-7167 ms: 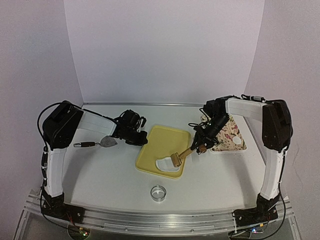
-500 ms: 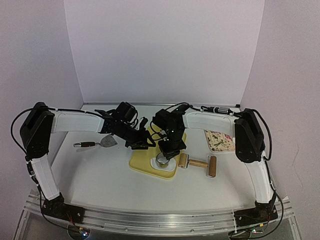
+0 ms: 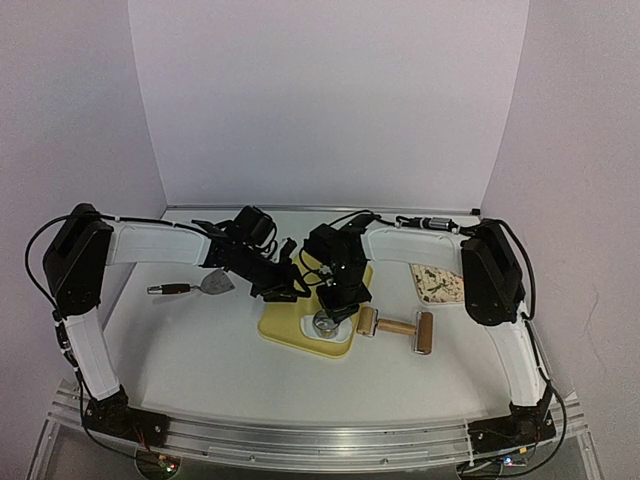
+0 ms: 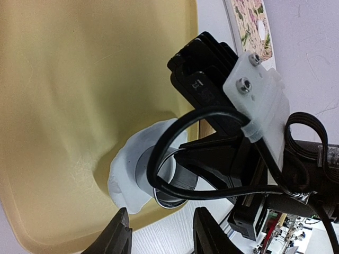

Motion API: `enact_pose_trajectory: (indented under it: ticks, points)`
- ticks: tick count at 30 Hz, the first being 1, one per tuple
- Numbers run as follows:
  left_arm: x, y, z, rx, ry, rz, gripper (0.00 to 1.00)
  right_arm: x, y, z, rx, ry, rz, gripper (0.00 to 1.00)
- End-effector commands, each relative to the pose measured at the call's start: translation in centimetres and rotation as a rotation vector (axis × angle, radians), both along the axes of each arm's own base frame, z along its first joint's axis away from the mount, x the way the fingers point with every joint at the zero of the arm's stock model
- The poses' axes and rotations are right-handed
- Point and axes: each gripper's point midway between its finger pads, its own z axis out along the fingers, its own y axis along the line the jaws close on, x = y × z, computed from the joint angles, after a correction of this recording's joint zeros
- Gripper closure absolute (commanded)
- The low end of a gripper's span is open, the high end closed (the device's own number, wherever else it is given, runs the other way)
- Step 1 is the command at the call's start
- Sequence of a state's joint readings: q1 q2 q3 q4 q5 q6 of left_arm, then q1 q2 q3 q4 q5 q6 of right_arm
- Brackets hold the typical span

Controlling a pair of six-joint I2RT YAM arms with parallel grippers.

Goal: Roll out the dumpling wrappers from the dough

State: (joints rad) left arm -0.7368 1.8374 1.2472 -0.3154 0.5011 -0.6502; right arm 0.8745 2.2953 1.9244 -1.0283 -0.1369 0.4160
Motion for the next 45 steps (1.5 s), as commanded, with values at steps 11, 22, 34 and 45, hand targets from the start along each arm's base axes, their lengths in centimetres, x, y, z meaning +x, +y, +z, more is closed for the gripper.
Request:
enact_pose_trajectory:
  ticks: [11, 22, 34, 45]
  points:
    - [0.2, -1.3, -0.3, -0.025, 0.015, -0.060, 0.64, 0.3, -1.4, -2.8, -0.080, -0.004, -0.006, 1.00]
    - [-1.3, -1.5, -2.3, -0.070, 0.085, -0.077, 0.67, -0.1, -1.6, -4.2, -0.096, 0.022, -0.018, 1.00]
    - [-1.8, -2.4, -4.4, -0.082, 0.121, -0.092, 0.70, -0.3, -1.7, -4.6, -0.100, 0.034, -0.023, 1.00]
    - [-1.7, -2.7, -6.1, -0.060, 0.147, -0.071, 0.75, -0.3, -1.8, -5.0, -0.104, 0.033, -0.018, 1.00]
